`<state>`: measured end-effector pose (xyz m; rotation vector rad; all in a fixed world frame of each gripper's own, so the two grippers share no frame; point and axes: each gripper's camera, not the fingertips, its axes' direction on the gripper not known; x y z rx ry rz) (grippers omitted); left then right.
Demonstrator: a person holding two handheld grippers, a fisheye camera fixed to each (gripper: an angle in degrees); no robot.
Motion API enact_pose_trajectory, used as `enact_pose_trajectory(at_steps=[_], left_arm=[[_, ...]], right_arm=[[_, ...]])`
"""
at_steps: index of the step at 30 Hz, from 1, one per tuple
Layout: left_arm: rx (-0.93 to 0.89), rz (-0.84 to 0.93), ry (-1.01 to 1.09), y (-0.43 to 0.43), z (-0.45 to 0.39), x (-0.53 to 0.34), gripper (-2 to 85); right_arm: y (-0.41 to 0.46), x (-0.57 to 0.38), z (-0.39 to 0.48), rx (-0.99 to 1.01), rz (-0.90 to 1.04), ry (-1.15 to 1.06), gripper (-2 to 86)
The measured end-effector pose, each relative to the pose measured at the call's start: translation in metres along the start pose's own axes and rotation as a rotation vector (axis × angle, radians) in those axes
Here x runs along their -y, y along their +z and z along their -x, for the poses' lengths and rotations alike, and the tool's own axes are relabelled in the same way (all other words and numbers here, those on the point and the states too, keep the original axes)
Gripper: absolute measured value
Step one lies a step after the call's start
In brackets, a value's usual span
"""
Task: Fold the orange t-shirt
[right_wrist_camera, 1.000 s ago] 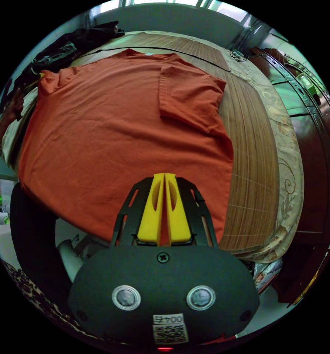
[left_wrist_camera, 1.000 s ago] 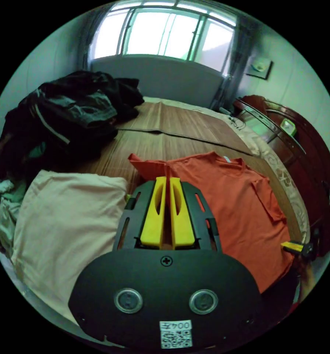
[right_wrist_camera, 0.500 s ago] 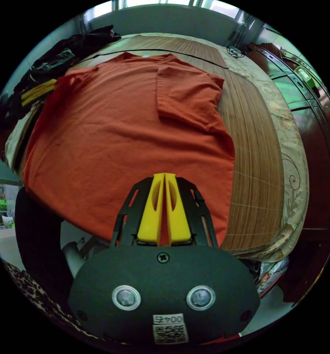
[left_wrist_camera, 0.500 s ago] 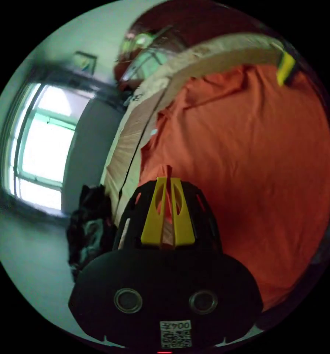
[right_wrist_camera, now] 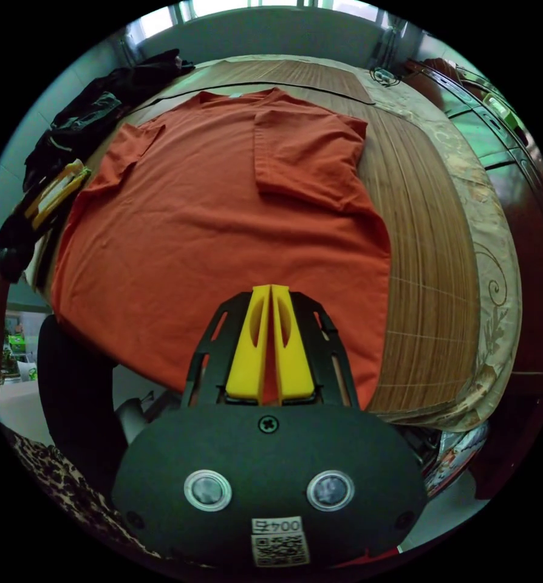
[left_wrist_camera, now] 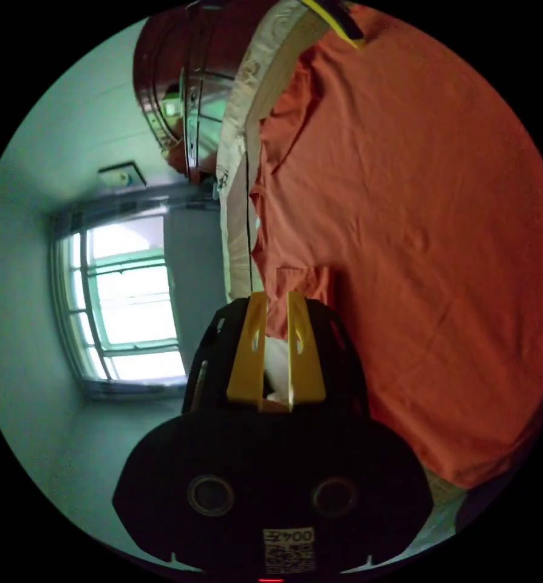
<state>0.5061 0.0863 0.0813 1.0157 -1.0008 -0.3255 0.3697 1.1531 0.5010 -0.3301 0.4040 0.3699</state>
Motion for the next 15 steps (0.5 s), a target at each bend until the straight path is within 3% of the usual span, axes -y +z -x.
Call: enact_pose_trajectory(at_steps=[2, 10, 13, 15], left_arm=[[-0.093, 0.018, -0.148, -0.003, 0.008, -0.015, 1.4], [-0.645, 0.068, -1.191, 0.089, 0.064, -0.145, 0.5], [-0.713, 0.154, -1.393, 0.133, 0.065, -0.19, 0.3], [-0.761, 0.283, -1.381, 0.159, 0.057, -0.204, 0.3]], right_arm=[[-0.007, 0.005, -0.001, 0.047, -0.001, 0.005, 4.3], [-0.048, 0.084, 0.054, 0.205, -0.149, -0.208, 5.6], [-0.063, 0.147, 0.098, 0.199, -0.207, -0.346, 6.1], [-0.068, 0.205, 0.139, 0.163, -0.225, -0.443, 7.3]])
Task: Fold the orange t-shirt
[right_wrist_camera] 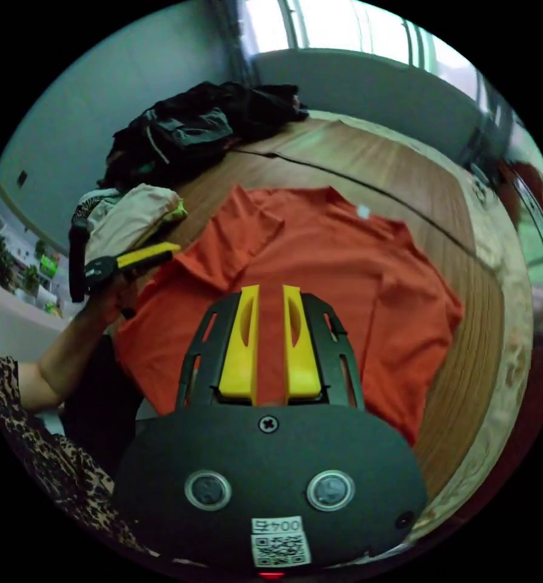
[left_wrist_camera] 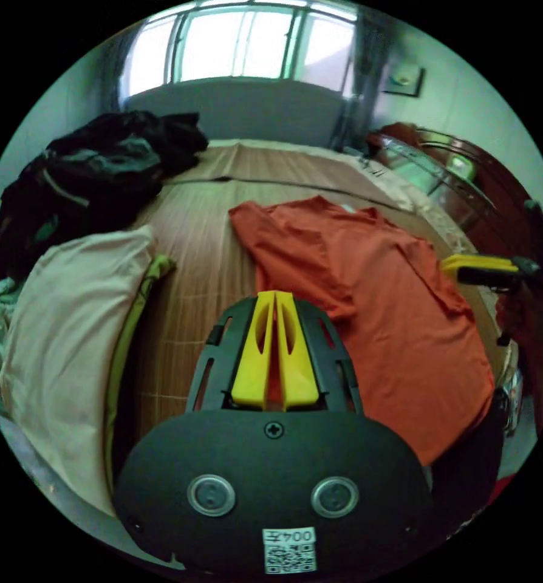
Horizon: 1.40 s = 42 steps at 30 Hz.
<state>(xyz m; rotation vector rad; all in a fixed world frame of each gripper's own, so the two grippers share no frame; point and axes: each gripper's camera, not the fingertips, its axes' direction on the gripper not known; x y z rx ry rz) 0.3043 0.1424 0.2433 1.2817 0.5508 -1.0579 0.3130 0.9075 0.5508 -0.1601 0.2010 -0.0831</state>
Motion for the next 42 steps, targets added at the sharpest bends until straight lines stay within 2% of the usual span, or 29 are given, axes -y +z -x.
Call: enact_pose_trajectory(at_steps=[1, 3, 9, 14, 17, 19, 21, 24, 28, 32, 35, 39, 42], left_arm=[[-0.02, 0.079, 0.005, 0.015, 0.011, 0.0, 0.3], [-0.052, 0.067, -0.001, 0.021, 0.027, -0.002, 0.2], [-0.121, 0.082, -0.015, 0.032, 0.074, 0.009, 0.2], [-0.125, 0.083, -0.001, 0.037, 0.101, 0.014, 0.2], [-0.13, 0.081, -0.005, 0.039, 0.113, 0.016, 0.2], [-0.132, 0.08, -0.011, 0.04, 0.124, 0.018, 0.2], [-0.12, 0.075, -0.035, 0.04, 0.133, 0.017, 0.2], [-0.101, 0.053, -0.115, 0.038, 0.152, 0.015, 0.1], [-0.123, 0.052, -0.135, 0.039, 0.169, 0.015, 0.1], [-0.128, 0.05, -0.139, 0.038, 0.181, 0.016, 0.2], [-0.128, 0.026, -0.168, 0.033, 0.191, 0.015, 0.2], [-0.097, -0.126, -0.196, 0.007, 0.206, 0.008, 0.2], [-0.19, -0.129, -0.164, 0.012, 0.209, 0.01, 0.3]], right_arm=[[0.005, 0.018, 0.003, -0.007, 0.002, -0.017, 7.4], [0.035, 0.089, 0.013, -0.003, 0.045, -0.072, 8.1], [0.115, 0.224, 0.037, 0.085, 0.219, -0.112, 9.5], [0.163, 0.279, 0.05, 0.056, 0.457, -0.108, 9.5], [0.186, 0.283, 0.059, 0.013, 0.594, -0.164, 4.2], [0.185, 0.282, 0.059, -0.011, 0.559, -0.162, 0.8], [0.173, 0.282, 0.038, 0.012, 0.412, 0.036, 0.0], [0.179, 0.272, 0.018, 0.086, 0.289, 0.214, 0.1], [0.188, 0.267, 0.023, 0.146, 0.284, 0.185, 2.5], [0.144, 0.25, -0.003, 0.229, 0.096, 0.216, 5.1], [0.145, 0.22, -0.027, 0.251, 0.144, 0.248, 6.9], [0.159, 0.18, -0.032, 0.256, 0.165, 0.23, 8.4], [0.172, 0.169, -0.022, 0.286, 0.178, 0.197, 8.5]])
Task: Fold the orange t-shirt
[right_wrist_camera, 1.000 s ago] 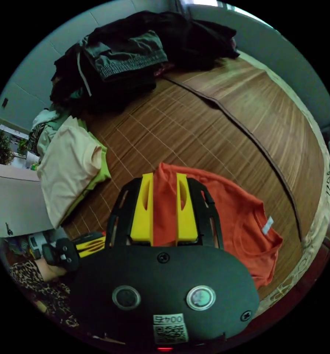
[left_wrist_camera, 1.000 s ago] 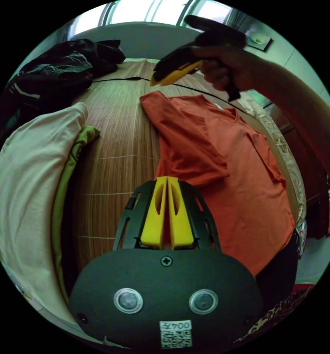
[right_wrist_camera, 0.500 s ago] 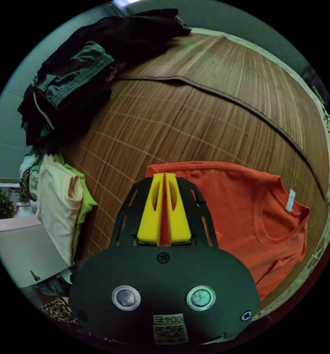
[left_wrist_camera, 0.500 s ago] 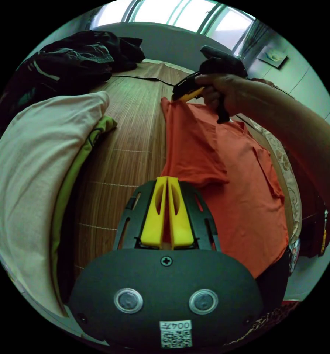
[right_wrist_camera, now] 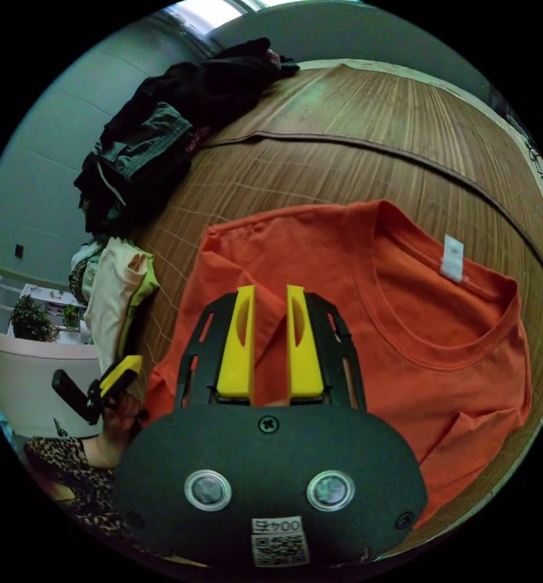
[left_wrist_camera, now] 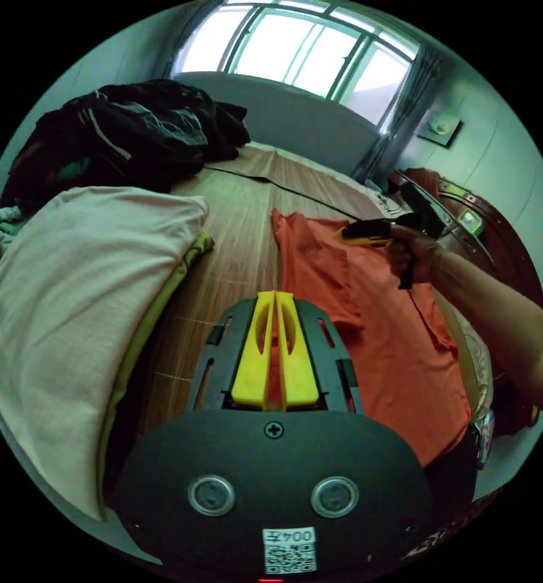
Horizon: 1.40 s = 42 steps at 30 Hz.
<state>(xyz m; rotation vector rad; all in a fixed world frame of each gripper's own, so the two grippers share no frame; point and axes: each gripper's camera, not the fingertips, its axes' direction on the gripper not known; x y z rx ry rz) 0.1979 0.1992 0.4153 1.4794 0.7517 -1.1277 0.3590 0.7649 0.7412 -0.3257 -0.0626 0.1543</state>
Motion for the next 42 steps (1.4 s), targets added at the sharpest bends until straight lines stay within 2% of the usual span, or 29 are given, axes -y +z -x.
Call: enact_pose_trajectory(at_steps=[2, 5, 8, 10, 14, 17, 20, 22, 24, 27, 35, 37, 39, 42], left_arm=[[-0.042, 0.076, 0.018, 0.015, -0.001, 0.002, 0.2], [-0.011, 0.135, 0.062, 0.025, -0.007, 0.006, 0.2], [-0.002, 0.178, 0.06, 0.03, -0.005, 0.008, 0.2], [-0.01, 0.182, 0.055, 0.031, -0.002, 0.009, 0.1], [-0.012, 0.189, 0.052, 0.032, 0.001, 0.011, 0.1], [-0.016, 0.19, 0.049, 0.032, 0.003, 0.012, 0.1], [-0.03, 0.194, 0.041, 0.032, 0.006, 0.014, 0.1], [-0.038, 0.196, 0.036, 0.032, 0.008, 0.014, 0.1], [-0.043, 0.196, 0.034, 0.031, 0.009, 0.014, 0.1], [-0.043, 0.195, 0.033, 0.03, 0.01, 0.015, 0.1], [-0.06, 0.197, 0.021, 0.028, 0.014, 0.017, 0.2], [-0.059, 0.197, 0.021, 0.027, 0.014, 0.017, 0.2], [-0.059, 0.197, 0.022, 0.026, 0.015, 0.017, 0.2], [-0.068, 0.197, 0.016, 0.025, 0.016, 0.017, 0.2]], right_arm=[[0.009, -0.003, 0.006, -0.028, 0.006, -0.015, 7.8], [0.015, -0.005, 0.021, -0.079, 0.038, -0.04, 3.4], [0.005, -0.019, 0.048, -0.206, -0.031, -0.075, 1.7], [0.004, -0.027, 0.054, -0.288, -0.069, -0.014, 1.8], [0.031, -0.036, 0.055, -0.296, -0.052, 0.044, 5.0], [0.027, -0.053, 0.07, -0.319, -0.153, 0.054, 6.3], [0.024, -0.094, 0.114, -0.257, -0.261, -0.126, 6.0], [0.035, -0.125, 0.148, -0.272, -0.253, -0.283, 5.9], [0.061, -0.166, 0.188, -0.383, -0.198, -0.475, 6.0], [0.097, -0.203, 0.224, -0.565, -0.148, -0.638, 6.6], [0.137, -0.214, 0.249, -0.655, -0.059, -0.749, 10.0], [0.145, -0.213, 0.253, -0.717, -0.06, -0.774, 8.7], [0.151, -0.21, 0.256, -0.767, -0.053, -0.813, 3.9], [0.144, -0.209, 0.268, -0.779, -0.034, -0.876, 3.3]])
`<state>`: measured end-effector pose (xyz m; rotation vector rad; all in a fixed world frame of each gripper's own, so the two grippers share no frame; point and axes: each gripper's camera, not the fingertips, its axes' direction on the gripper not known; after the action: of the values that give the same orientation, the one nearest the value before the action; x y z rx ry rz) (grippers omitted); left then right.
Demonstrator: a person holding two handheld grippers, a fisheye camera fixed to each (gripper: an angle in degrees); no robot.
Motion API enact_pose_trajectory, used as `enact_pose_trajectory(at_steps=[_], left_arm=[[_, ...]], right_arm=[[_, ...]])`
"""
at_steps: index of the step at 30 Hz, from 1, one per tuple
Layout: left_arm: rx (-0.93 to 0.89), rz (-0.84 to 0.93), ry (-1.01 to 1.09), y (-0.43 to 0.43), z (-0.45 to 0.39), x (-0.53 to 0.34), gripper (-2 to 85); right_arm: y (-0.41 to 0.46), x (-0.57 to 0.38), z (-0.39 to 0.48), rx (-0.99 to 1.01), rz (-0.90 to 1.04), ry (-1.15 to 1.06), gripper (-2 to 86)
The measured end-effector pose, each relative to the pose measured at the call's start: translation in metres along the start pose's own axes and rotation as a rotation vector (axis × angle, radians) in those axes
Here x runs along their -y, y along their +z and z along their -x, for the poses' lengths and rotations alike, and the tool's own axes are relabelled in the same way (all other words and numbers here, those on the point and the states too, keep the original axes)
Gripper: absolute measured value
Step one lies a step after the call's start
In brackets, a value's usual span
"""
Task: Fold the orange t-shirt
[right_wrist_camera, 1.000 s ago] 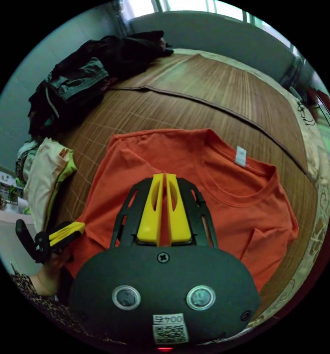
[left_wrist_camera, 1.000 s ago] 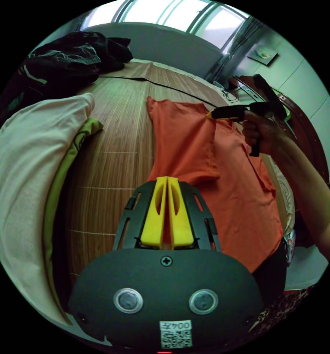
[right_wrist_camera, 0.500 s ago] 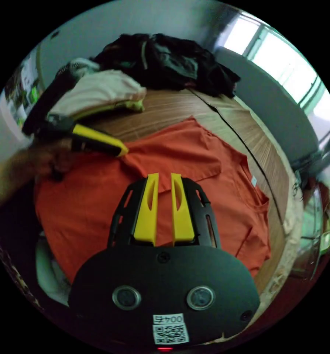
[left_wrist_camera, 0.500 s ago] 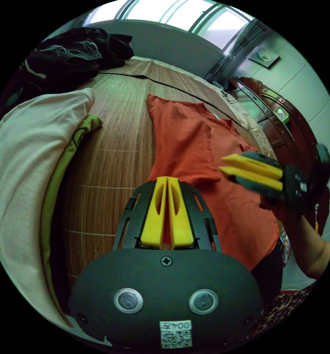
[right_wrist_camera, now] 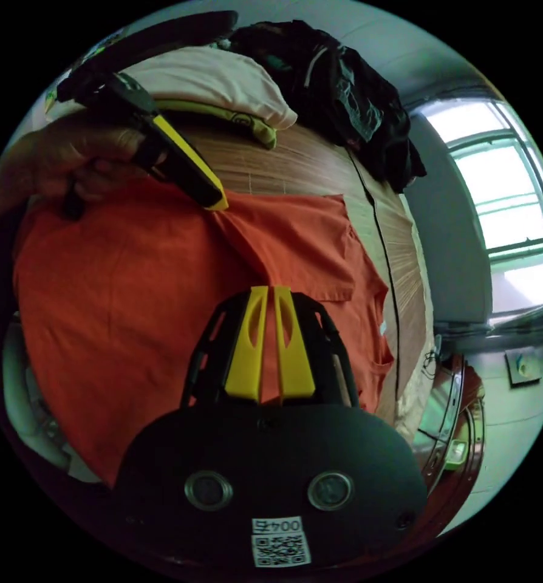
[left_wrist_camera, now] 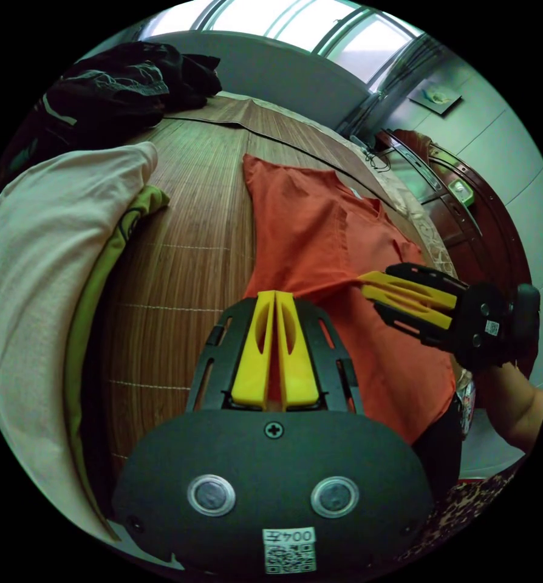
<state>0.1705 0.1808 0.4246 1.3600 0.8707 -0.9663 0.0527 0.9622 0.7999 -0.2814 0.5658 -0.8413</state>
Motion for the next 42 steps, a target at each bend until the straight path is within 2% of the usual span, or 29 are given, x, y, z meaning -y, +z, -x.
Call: enact_pose_trajectory(at_steps=[2, 5, 7, 14, 17, 19, 20, 22, 24, 27, 32, 42], left_arm=[[-0.006, 0.001, -0.003, -0.001, 0.001, 0.0, 0.2], [0.003, 0.0, 0.001, -0.003, 0.0, 0.0, 0.2], [0.011, -0.002, 0.006, -0.004, -0.002, -0.001, 0.2], [0.086, -0.038, 0.053, -0.021, -0.011, -0.004, 0.2], [0.035, -0.091, 0.09, -0.027, -0.017, -0.005, 0.2], [0.071, -0.011, 0.14, -0.017, -0.022, -0.004, 0.2], [0.108, 0.052, 0.146, -0.009, -0.022, -0.003, 0.2], [0.083, 0.051, 0.135, -0.011, -0.018, -0.002, 0.2], [0.06, 0.048, 0.121, -0.012, -0.014, -0.003, 0.2], [0.043, 0.032, 0.104, -0.018, -0.008, -0.004, 0.2], [0.0, 0.019, 0.05, -0.025, 0.006, -0.006, 0.2], [0.008, 0.023, 0.038, -0.024, 0.008, -0.01, 0.1]], right_arm=[[-0.005, 0.001, 0.005, 0.034, 0.019, -0.065, 3.3], [0.017, -0.004, 0.022, 0.073, 0.156, -0.158, 3.8], [0.019, -0.009, 0.023, 0.045, 0.15, -0.142, 4.2], [0.009, -0.016, -0.048, 0.244, -0.011, 0.244, 3.6], [0.022, -0.009, -0.082, 0.344, -0.085, 0.445, 3.0], [0.043, 0.0, -0.094, 0.439, -0.062, 0.519, 3.0], [0.066, 0.007, -0.099, 0.483, 0.014, 0.555, 3.4], [0.099, 0.012, -0.101, 0.525, 0.152, 0.593, 3.6], [0.088, 0.003, -0.114, 0.528, 0.039, 0.681, 3.2], [0.066, -0.019, -0.109, 0.508, -0.032, 0.707, 3.5], [0.059, -0.064, -0.074, 0.566, -0.044, 0.721, 6.2], [0.063, -0.054, -0.032, 0.372, -0.072, 0.568, 7.1]])
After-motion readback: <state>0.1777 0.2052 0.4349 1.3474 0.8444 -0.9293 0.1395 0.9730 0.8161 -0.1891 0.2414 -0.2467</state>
